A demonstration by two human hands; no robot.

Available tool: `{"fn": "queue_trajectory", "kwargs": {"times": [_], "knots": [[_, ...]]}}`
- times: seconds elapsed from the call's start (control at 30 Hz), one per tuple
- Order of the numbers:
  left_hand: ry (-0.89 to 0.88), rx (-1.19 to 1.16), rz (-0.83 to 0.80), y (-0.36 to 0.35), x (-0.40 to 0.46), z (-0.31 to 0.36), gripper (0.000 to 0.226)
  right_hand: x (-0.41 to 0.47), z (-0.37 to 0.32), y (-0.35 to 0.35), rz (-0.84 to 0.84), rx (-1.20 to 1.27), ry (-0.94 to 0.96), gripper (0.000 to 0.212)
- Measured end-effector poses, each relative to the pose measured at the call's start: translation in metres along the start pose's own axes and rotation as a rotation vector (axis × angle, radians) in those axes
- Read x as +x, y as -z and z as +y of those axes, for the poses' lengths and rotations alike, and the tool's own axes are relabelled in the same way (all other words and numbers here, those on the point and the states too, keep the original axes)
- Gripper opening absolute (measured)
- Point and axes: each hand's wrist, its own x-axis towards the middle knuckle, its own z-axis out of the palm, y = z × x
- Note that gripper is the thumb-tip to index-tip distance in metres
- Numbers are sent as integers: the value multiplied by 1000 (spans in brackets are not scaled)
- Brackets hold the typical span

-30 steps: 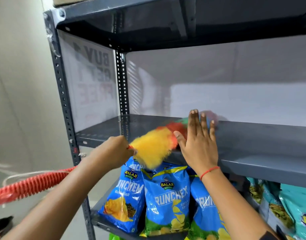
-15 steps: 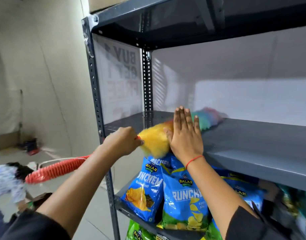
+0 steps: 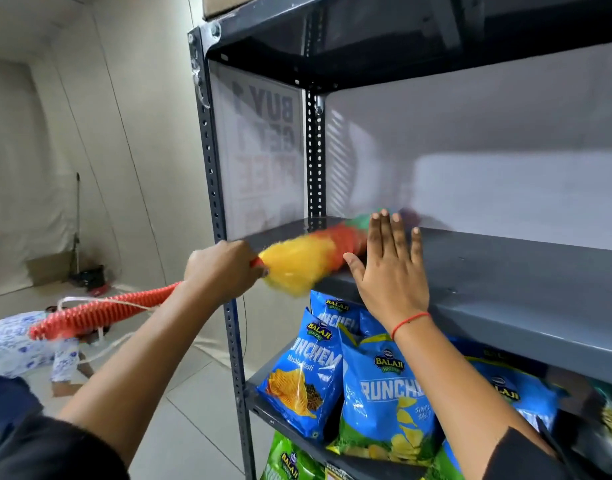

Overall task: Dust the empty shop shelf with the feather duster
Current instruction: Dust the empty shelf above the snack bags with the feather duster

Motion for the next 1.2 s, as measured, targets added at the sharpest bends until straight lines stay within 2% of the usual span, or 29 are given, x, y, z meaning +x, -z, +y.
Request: {"fn": "queue_trajectory", "kwargs": {"times": [0.1,0.2,0.37,0.43,0.53,0.63,0.77,0.83,0.93,1.03,1.13,1.2], "knots": [[55,-20,-25,-7,4,-13,37,0,1,1,-14,-4,-9,72],[81,-23,76,1,8,-22,37,0,0,1,-2,-15,-14,71],[163,-184,181,22,2,-48,36,-1,0,0,17,-18,-28,72],[236,-183,168,27,3,-60,37,-1,-1,1,20,-26,-33,72],[315,-76,34,20,10,-57,39,0,-1,0,17,-43,-48,73],[270,-36,-81,3,15,-28,33,0,-1,0,11,-59,-55,72],[153,-46,-75,-8,27,11,25,0,0,1,4,-81,-58,72],[142,-116,-70,-3,35,14,28,0,-1,2,4,-89,-65,72],[176,-214,-66,11,41,-6,36,-1,-1,3,2,-89,-72,72],[175,-272,1,23,41,-47,34,-1,-1,3,7,-102,-76,72],[84,-505,18,27,42,-84,19,-1,-2,3,12,-112,-70,73],[30,-670,-67,19,49,-101,10,-1,-2,2,16,-114,-61,73]]}}
